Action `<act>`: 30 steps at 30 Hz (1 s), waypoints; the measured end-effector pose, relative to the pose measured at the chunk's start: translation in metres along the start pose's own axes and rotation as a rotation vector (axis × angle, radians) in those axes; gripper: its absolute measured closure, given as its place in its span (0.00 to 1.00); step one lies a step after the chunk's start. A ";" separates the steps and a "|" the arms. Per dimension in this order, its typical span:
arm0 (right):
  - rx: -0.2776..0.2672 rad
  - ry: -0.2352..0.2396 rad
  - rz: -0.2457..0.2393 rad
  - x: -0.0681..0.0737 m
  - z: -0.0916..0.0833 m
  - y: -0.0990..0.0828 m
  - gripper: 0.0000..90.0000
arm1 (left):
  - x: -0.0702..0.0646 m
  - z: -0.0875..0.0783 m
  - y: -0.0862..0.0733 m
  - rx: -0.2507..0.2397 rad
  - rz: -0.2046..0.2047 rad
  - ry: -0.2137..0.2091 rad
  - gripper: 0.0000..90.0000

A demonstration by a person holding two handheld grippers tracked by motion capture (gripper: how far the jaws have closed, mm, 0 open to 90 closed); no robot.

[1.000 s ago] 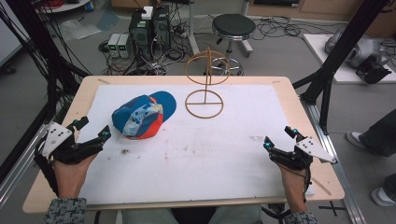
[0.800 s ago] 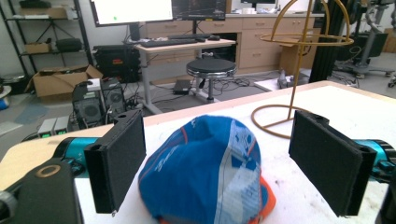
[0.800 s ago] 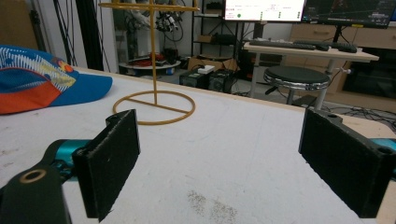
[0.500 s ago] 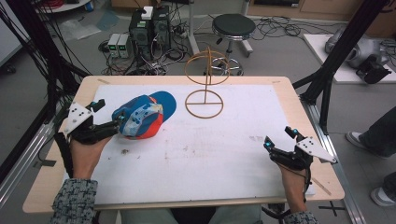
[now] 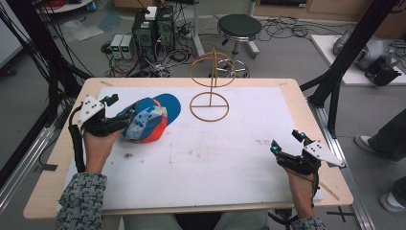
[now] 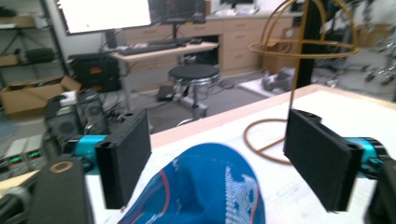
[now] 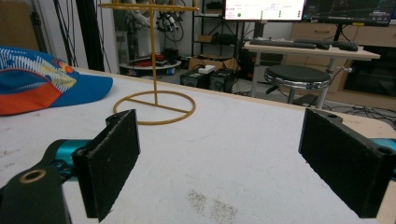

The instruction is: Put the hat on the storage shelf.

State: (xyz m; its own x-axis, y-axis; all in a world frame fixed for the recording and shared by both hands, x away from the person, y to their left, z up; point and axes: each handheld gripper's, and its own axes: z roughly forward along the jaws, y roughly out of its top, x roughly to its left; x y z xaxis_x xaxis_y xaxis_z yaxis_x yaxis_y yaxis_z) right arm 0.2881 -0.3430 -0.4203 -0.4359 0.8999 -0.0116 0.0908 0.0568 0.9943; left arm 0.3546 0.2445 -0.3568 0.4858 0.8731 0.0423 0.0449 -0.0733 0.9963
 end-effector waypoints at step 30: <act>-0.005 0.006 0.001 -0.002 0.001 0.000 0.13 | 0.009 0.044 -0.040 0.208 0.005 -0.055 0.51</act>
State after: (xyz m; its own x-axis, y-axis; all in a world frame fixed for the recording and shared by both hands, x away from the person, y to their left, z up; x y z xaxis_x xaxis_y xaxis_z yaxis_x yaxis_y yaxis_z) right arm 0.2901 -0.3438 -0.4206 -0.4416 0.8972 -0.0101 0.0869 0.0540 0.9948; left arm 0.3955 0.2345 -0.3994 0.5328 0.8454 0.0373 0.2187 -0.1801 0.9590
